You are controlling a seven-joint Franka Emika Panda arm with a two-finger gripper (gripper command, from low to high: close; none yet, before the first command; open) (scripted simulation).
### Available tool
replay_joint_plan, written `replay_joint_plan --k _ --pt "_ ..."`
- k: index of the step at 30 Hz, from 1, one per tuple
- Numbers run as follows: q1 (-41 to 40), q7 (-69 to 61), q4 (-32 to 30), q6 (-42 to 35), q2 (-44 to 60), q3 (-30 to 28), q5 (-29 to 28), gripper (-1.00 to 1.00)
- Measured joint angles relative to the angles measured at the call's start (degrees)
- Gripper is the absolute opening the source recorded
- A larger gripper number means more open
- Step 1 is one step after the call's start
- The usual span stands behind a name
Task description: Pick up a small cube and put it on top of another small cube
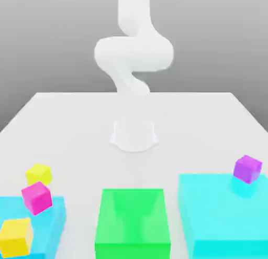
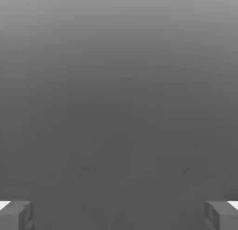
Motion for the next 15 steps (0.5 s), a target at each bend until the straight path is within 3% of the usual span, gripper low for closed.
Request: replay_joint_plan --k 15 --pt "-8.21 -21.71 -19.74 21.04 32.08 -25.26 2.85 0.0"
